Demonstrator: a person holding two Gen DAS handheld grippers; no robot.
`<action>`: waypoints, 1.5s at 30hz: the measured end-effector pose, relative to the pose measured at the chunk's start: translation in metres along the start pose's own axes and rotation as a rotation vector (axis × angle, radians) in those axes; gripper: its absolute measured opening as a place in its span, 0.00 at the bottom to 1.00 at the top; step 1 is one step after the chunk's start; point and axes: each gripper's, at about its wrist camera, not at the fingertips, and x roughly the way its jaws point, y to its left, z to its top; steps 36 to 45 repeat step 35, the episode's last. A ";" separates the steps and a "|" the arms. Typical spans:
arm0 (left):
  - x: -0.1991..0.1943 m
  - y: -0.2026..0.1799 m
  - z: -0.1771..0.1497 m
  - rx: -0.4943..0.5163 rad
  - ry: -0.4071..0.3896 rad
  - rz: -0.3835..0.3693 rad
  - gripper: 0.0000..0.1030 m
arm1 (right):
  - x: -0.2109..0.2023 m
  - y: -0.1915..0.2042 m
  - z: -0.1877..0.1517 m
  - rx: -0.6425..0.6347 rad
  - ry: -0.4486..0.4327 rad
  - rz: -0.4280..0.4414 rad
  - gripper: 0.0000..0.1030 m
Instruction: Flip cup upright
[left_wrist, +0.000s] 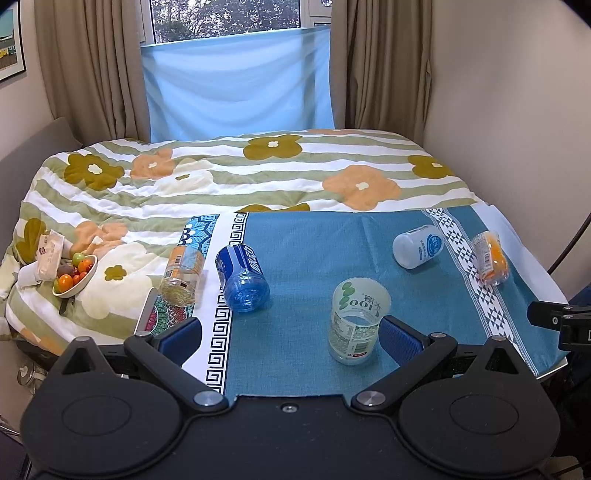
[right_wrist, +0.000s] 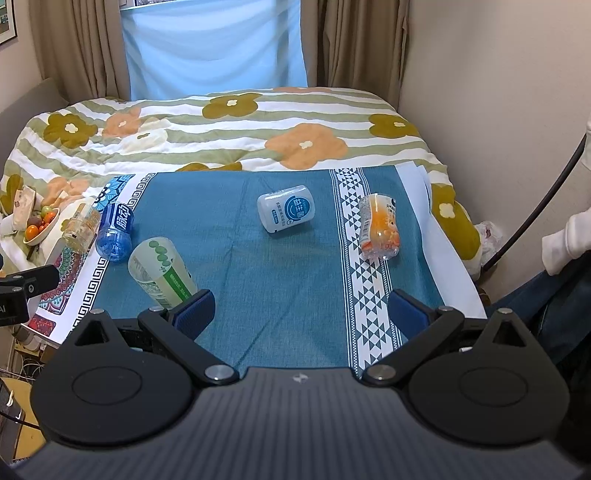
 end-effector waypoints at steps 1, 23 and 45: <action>0.000 0.000 0.000 0.000 0.000 0.000 1.00 | 0.000 0.000 0.000 0.000 0.000 0.000 1.00; 0.002 0.000 -0.003 0.014 -0.002 -0.001 1.00 | 0.002 -0.001 -0.001 0.002 0.001 -0.001 1.00; -0.002 0.001 -0.003 0.015 -0.022 0.004 1.00 | 0.002 -0.001 0.000 0.001 0.001 -0.001 1.00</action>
